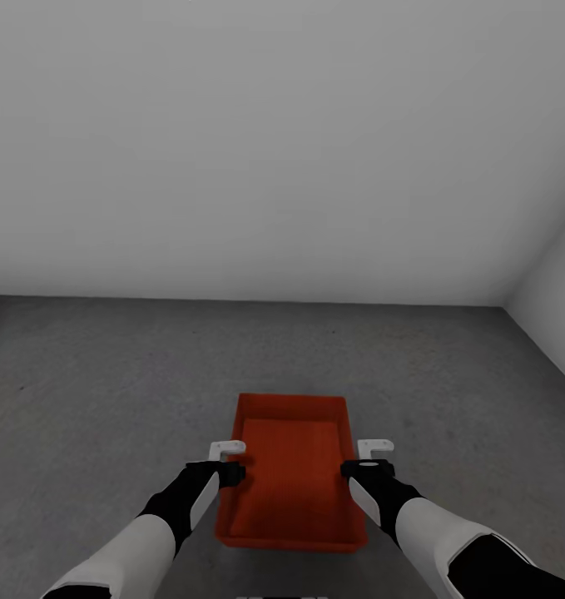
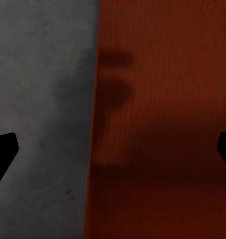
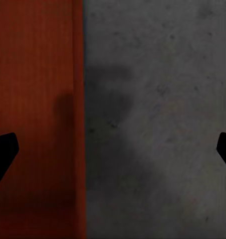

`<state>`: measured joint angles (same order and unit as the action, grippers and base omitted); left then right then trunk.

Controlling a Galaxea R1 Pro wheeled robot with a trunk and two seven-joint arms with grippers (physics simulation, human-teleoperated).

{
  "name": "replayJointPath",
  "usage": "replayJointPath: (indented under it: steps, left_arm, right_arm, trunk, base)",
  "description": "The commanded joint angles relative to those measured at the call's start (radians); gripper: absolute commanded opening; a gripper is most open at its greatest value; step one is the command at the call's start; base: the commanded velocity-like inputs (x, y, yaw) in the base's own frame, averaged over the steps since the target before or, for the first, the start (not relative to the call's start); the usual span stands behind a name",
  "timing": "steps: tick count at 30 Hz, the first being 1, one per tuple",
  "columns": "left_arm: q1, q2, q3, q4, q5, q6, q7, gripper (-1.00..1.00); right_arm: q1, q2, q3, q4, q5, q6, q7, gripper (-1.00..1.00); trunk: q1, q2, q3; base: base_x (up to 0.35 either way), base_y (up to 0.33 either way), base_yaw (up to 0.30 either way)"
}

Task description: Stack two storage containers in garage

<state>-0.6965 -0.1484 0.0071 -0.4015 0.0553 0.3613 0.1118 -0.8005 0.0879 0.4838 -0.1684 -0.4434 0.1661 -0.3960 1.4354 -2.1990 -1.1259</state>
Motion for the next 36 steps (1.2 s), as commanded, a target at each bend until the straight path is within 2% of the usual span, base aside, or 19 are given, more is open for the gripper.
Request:
replayJointPath:
  steps: [1, 23, 36]
  left_arm:
    - [0.0, 0.0, 0.001, -0.002, 0.006, 0.005, 0.005, 1.0]
    - [0.0, 0.001, 0.001, -0.002, 0.006, 0.005, 0.005, 1.0]
    - [0.0, 0.001, 0.001, -0.002, 0.006, 0.005, 0.005, 1.0]
  right_arm:
    - [0.0, 0.0, 0.007, -0.002, -0.005, 0.008, -0.006, 1.0]
    - [0.0, 0.0, 0.007, -0.002, -0.006, 0.007, -0.006, 1.0]
    - [0.0, 0.0, 0.008, -0.002, -0.006, 0.007, -0.006, 1.0]
  trunk:
    - [-0.004, 0.007, 0.003]
    - [-0.088, 0.161, 0.105]
    - [-0.138, 0.252, 0.147]
  base:
    - [0.0, 0.0, 0.0]
    - [0.0, 0.0, 0.0]
    - [0.0, 0.0, 0.0]
